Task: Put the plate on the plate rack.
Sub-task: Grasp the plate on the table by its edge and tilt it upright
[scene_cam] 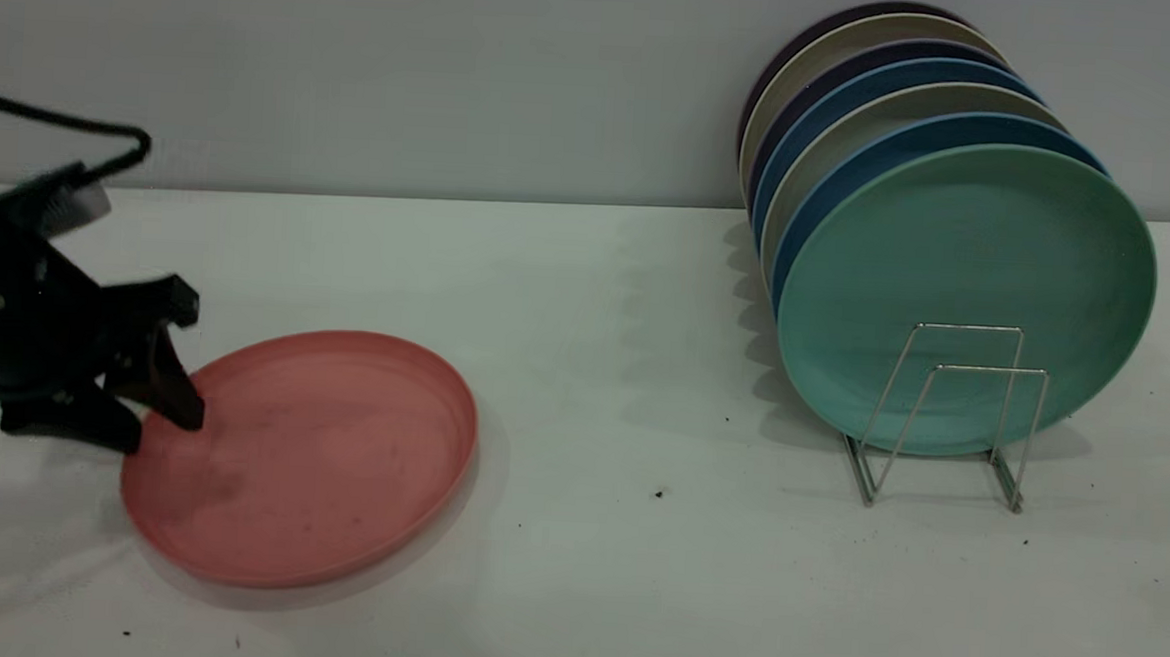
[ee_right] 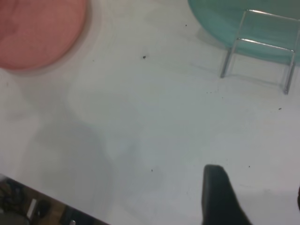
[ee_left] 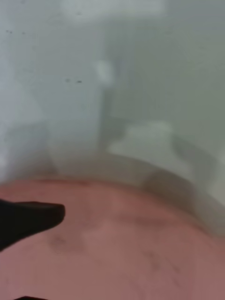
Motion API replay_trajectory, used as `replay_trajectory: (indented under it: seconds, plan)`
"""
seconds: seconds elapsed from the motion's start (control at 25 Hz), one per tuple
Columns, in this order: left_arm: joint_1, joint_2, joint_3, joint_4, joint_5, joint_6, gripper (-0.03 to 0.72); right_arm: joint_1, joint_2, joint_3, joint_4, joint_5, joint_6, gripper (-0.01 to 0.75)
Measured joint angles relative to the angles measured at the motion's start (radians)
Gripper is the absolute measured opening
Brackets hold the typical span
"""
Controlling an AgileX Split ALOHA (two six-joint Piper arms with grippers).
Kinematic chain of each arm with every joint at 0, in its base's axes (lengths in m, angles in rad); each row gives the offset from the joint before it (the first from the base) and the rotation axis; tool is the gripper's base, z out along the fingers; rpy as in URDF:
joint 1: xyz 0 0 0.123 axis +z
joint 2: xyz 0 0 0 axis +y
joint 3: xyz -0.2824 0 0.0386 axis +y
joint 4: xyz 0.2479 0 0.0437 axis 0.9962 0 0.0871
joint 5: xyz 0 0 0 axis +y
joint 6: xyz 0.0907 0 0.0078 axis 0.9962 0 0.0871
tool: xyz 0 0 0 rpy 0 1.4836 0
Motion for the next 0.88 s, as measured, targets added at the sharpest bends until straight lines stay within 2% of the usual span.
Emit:
replay_trajectory:
  seconds: [0.64, 0.88]
  plan:
    - [0.000, -0.022, 0.000, 0.003, -0.026, -0.020, 0.429, 0.000, 0.000, 0.000, -0.002, 0.001, 0.000, 0.417]
    - [0.002, -0.022, 0.000, 0.053, -0.035, -0.037, 0.426, 0.000, 0.000, 0.000, -0.003, 0.001, 0.000, 0.417]
